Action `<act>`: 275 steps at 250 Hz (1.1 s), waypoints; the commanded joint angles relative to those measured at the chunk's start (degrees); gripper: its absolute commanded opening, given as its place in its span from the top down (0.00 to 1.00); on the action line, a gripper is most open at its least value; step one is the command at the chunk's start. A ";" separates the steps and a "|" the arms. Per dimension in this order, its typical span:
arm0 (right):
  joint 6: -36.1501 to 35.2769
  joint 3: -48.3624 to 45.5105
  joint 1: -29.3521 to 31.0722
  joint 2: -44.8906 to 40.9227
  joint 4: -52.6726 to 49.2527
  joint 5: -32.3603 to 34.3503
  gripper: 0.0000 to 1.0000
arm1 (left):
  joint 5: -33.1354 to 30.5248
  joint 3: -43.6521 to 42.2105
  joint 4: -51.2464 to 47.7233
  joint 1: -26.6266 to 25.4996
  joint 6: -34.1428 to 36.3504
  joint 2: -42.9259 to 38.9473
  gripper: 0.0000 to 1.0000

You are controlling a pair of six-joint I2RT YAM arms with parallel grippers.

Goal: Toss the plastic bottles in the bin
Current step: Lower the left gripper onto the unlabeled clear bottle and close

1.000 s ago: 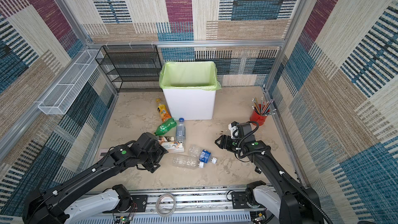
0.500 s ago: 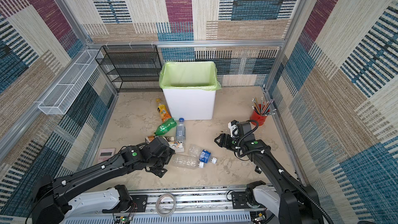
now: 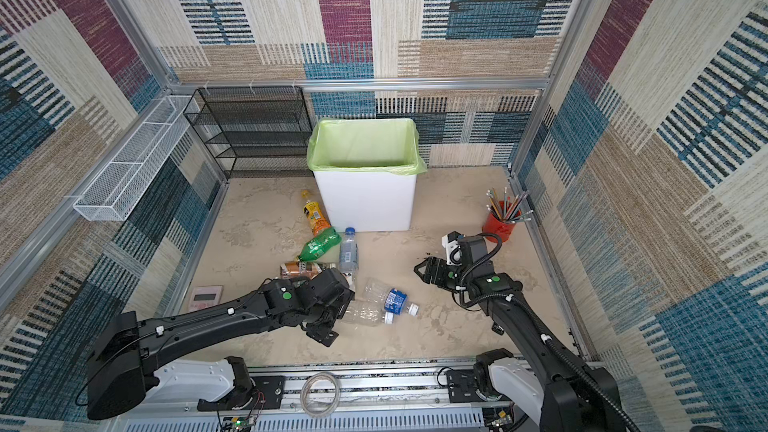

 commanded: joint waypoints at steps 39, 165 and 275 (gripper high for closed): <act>-0.44 0.53 0.07 0.40 0.89 0.43 0.26 | 0.85 1.50 2.40 -0.65 -3.21 3.76 0.04; -1.85 0.44 0.05 0.68 0.38 0.23 0.26 | 0.67 0.68 5.53 -0.75 -4.30 9.14 0.10; -2.20 -0.31 0.02 0.69 0.66 -0.23 0.25 | -0.44 -1.12 8.92 -0.58 -6.24 11.85 0.18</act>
